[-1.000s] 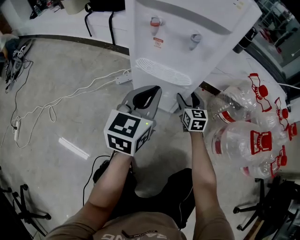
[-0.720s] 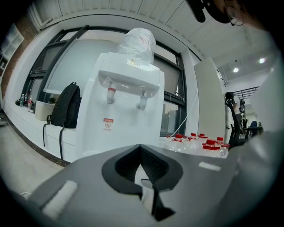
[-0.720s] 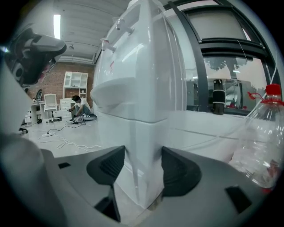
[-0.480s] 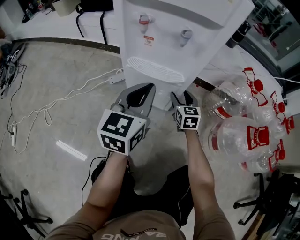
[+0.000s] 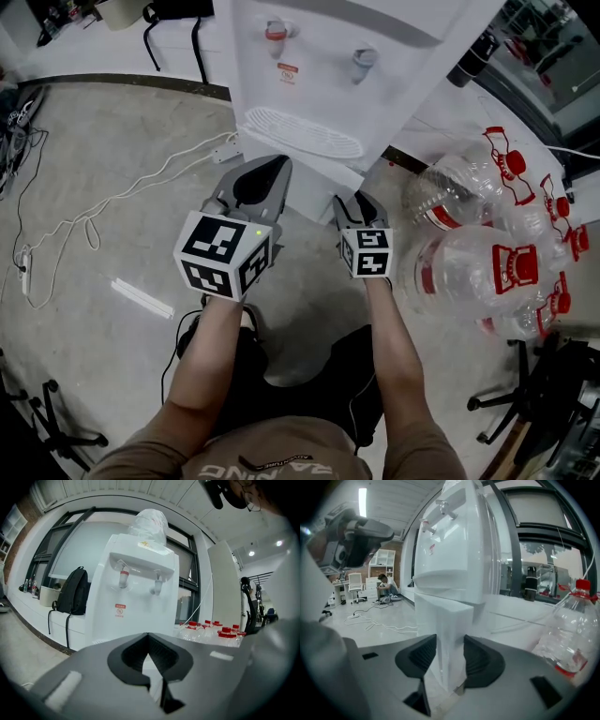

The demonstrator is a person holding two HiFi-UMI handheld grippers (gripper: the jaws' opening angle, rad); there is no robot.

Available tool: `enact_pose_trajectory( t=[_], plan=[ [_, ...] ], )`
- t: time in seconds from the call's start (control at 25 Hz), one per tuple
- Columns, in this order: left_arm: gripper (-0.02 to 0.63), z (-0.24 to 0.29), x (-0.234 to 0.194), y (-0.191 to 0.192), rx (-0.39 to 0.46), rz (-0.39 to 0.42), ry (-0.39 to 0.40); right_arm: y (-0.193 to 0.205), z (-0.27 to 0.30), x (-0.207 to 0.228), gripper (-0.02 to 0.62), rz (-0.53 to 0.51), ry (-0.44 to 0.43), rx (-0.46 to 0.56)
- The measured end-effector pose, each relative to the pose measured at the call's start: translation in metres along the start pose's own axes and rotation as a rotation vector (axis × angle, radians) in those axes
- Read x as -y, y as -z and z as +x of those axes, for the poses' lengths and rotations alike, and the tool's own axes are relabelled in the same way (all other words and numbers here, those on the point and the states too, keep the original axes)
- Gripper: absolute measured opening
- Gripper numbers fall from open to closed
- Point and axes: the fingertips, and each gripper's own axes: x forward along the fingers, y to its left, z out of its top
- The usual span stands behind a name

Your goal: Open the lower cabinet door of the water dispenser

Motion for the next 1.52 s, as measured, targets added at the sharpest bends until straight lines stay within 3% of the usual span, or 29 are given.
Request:
enact_pose_trajectory(
  t=[0.08, 0.24, 0.56, 0.76, 0.92, 1.04, 1.52],
  plan=[
    [0.002, -0.001, -0.004, 0.001, -0.003, -0.003, -0.01, 0.002, -0.008, -0.006, 0.15, 0.002, 0.005, -0.009],
    [0.002, -0.004, -0.006, 0.002, -0.007, 0.005, -0.017, 0.006, -0.021, -0.025, 0.14, 0.025, -0.03, -0.007],
    [0.002, -0.011, -0.012, 0.005, -0.022, 0.019, -0.048, 0.012, -0.047, -0.069, 0.14, -0.045, -0.103, 0.002],
    [0.002, -0.018, -0.017, 0.005, -0.024, 0.018, -0.066, 0.009, -0.043, -0.066, 0.224, -0.056, -0.132, 0.026],
    [0.002, -0.02, -0.016, 0.005, -0.028, 0.022, -0.063, -0.001, -0.037, -0.068, 0.225, -0.113, -0.207, 0.054],
    [0.002, -0.025, -0.02, 0.003, -0.029, 0.031, -0.076, -0.005, -0.042, -0.074, 0.186, -0.113, -0.258, 0.052],
    [0.002, -0.071, -0.068, 0.0, -0.048, 0.067, -0.222, -0.007, -0.062, -0.189, 0.13, -0.161, -0.449, 0.071]
  ],
)
